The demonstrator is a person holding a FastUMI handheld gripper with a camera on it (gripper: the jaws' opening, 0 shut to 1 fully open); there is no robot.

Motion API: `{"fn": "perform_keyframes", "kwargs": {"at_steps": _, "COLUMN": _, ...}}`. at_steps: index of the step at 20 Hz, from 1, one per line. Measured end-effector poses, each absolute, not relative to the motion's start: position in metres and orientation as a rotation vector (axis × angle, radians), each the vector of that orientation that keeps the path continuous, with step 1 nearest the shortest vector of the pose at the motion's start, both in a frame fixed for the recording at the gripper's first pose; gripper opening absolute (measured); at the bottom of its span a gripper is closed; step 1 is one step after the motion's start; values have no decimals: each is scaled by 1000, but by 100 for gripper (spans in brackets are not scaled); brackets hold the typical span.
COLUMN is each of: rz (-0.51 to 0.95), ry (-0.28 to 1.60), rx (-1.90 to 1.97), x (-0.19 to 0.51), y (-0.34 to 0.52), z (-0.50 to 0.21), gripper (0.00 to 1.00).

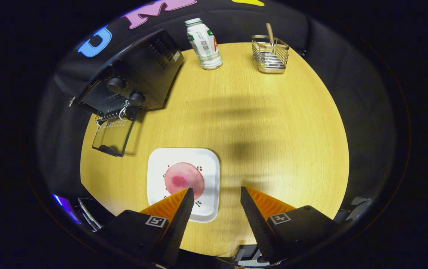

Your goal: Open the toaster oven, put the food inside, and close the toaster oven door.

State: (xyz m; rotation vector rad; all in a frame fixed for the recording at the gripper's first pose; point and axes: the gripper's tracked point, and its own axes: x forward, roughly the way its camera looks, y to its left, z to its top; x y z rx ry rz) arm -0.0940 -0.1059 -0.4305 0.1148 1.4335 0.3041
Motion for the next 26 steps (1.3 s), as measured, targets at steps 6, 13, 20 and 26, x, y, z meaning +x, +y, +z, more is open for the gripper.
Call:
{"fn": "perform_keyframes", "kwargs": {"at_steps": 6, "rz": 312, "ry": 1498, "rx": 121, "x": -96, "y": -95, "z": -453, "gripper": 73}}
{"fn": "perform_keyframes", "kwargs": {"at_steps": 13, "rz": 304, "ry": 1541, "rx": -4, "x": -104, "y": -98, "z": -467, "gripper": 47}}
{"fn": "perform_keyframes", "kwargs": {"at_steps": 20, "rz": 323, "ry": 1568, "rx": 200, "x": -104, "y": -93, "z": -471, "gripper": 7}}
{"fn": "perform_keyframes", "kwargs": {"at_steps": 26, "rz": 340, "ry": 1524, "rx": 522, "x": -116, "y": -89, "z": -461, "gripper": 5}}
